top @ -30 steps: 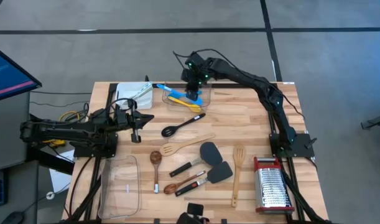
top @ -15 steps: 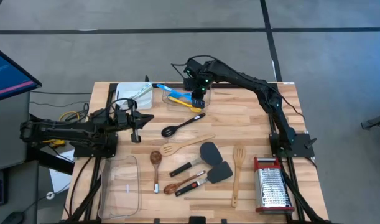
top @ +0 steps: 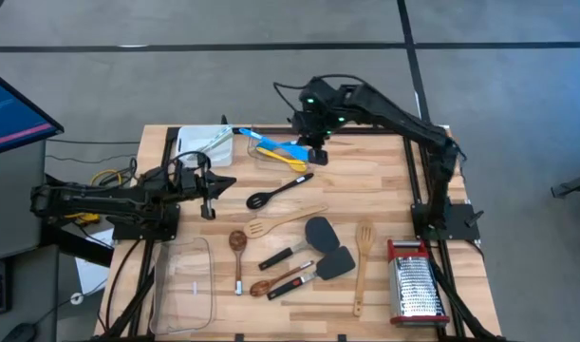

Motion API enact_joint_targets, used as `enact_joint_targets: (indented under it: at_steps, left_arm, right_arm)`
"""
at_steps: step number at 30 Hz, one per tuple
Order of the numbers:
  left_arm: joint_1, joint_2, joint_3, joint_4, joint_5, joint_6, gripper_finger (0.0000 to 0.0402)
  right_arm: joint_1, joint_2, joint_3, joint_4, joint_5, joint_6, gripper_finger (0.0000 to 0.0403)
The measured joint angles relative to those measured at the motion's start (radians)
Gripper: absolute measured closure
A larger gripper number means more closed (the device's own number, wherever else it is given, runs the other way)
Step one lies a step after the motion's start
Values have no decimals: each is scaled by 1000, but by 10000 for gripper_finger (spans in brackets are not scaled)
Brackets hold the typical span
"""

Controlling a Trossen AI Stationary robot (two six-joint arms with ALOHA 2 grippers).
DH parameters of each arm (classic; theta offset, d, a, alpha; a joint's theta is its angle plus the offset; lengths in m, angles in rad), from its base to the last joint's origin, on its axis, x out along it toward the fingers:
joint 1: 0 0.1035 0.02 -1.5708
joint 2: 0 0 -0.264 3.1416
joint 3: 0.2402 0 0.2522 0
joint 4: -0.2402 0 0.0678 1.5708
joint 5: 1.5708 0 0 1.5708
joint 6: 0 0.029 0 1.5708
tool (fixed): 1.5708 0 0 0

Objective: Pick & Place Kitchen Items
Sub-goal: Put the black slotted spatula into the bottom transparent bin

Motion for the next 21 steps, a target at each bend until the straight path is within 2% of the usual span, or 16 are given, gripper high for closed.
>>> enact_joint_targets:
  at_steps: [12,17,21]
  left_arm:
    - [0,0,-1,4,0,-26,398]
    - [0,0,-1,6,0,-26,398]
    - [0,0,-1,6,0,-26,398]
  right_arm:
    - [162,-219,-21,-88,-1,44,403]
    - [214,-329,-147,-88,1,85,403]
    - [238,-448,-328,21,3,106,403]
